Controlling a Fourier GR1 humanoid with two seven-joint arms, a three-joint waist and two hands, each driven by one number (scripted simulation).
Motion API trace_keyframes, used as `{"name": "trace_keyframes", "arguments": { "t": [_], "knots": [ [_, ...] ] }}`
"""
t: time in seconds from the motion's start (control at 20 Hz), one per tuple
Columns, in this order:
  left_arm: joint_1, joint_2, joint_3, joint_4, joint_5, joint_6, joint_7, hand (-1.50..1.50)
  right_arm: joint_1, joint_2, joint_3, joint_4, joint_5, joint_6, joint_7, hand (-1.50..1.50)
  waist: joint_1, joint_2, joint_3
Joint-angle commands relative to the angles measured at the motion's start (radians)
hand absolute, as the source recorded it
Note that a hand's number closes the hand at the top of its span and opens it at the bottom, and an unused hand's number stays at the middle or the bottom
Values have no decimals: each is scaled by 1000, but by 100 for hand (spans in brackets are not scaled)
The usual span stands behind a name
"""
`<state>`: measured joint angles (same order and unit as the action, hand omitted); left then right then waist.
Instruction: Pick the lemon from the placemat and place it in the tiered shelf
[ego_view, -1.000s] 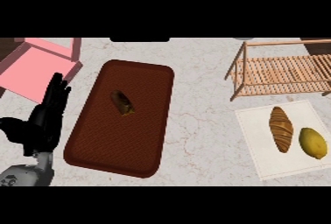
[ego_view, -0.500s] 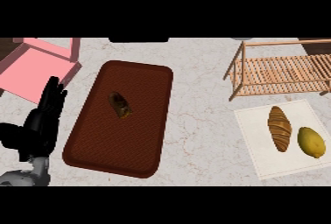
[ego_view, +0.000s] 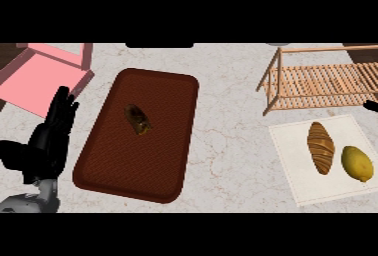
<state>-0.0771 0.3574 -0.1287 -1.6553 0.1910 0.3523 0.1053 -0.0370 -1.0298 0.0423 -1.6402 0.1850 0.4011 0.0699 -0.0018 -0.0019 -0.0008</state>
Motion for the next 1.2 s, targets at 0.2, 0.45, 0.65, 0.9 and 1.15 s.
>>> {"name": "trace_keyframes", "arguments": {
  "t": [0.2, 0.45, 0.65, 0.9, 1.15],
  "knots": [
    [-16, -1, 42, 5, 13, -30, 21, 0, 40, 30, 101, 26, 284, -57, 102, -150, 5, 2, 1],
    [37, -50, 10, -77, -58, -10, 43, 0, 64, 121, 48, 89, 356, -81, 41, -150, 1, 1, 1],
    [48, -33, 72, -52, -24, -92, 24, 0, 15, 183, 24, 218, 415, -111, -70, -150, 5, 2, 1],
    [22, -72, 73, -92, -83, -67, 91, 0, 37, 194, -36, 220, 463, -65, -116, -150, 1, 1, 1],
    [20, -127, 60, -36, -116, -81, 40, 0, -31, 285, -11, 379, 565, -127, -184, -150, 4, 2, 1]
  ]
}}
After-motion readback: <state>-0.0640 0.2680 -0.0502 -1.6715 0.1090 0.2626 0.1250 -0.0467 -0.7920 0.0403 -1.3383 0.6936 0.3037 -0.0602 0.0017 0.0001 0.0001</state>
